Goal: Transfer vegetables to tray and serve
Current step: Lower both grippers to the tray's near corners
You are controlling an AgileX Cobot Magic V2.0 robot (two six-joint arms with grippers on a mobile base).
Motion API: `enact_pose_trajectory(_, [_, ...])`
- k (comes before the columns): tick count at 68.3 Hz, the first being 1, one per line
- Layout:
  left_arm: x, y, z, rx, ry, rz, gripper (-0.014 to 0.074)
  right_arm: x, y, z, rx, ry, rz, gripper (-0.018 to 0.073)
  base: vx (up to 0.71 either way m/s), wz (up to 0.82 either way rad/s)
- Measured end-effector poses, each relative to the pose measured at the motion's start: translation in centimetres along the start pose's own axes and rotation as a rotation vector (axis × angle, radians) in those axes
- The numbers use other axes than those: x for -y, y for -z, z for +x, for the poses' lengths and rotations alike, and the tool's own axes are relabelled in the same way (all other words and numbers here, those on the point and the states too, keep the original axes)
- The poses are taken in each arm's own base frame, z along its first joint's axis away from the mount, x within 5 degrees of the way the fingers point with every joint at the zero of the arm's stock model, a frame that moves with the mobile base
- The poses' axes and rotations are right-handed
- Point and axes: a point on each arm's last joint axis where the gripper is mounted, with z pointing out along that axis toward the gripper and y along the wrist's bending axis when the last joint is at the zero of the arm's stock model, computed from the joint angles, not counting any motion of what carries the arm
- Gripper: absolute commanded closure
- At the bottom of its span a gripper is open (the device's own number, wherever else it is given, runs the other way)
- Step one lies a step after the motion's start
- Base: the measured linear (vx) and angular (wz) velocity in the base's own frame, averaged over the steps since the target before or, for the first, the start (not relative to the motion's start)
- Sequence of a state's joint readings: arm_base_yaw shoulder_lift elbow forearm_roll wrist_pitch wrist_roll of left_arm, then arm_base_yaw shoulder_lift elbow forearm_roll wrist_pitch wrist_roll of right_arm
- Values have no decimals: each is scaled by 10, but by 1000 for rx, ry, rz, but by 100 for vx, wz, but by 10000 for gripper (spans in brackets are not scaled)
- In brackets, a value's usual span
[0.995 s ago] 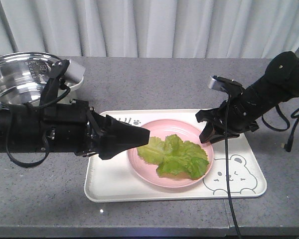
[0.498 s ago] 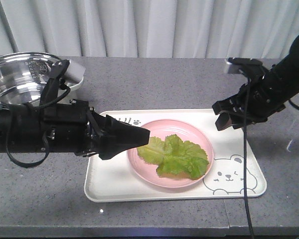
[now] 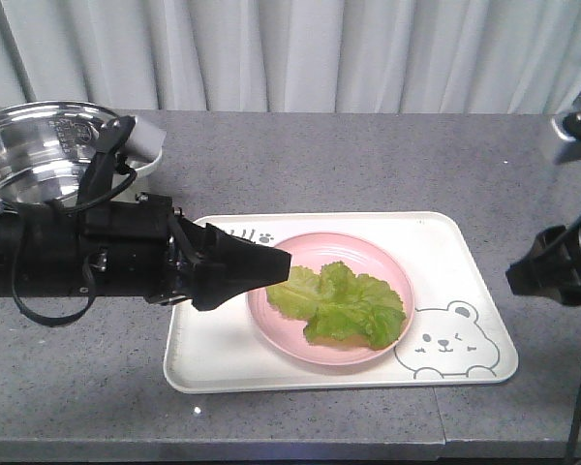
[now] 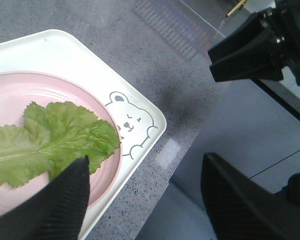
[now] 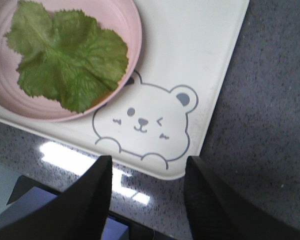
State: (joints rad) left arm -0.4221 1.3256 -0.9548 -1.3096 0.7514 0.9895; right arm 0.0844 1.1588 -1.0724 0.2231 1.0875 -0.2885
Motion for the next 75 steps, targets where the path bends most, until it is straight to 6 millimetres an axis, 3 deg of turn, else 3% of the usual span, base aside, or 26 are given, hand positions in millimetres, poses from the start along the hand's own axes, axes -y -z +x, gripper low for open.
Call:
enact_pose_trajectory(16, [-1, 0, 2, -27, -6, -16, 126, 7, -20, 26, -40, -81, 24, 254, 0, 0])
enact_pose_trajectory(33, [-14, 21, 13, -161, -4, -221, 126, 49, -33, 29, -71, -254, 67, 254, 0, 0])
enact_pose_trajectory(54, [-44, 48, 30, -367, 96, -622, 126, 56, -62, 23, -117, -233, -16, 254, 0, 0])
enact_pose_trajectory(75, [-47, 49, 30, -341, 150, -667, 126, 63, -85, 19, -139, -203, -49, 254, 0, 0])
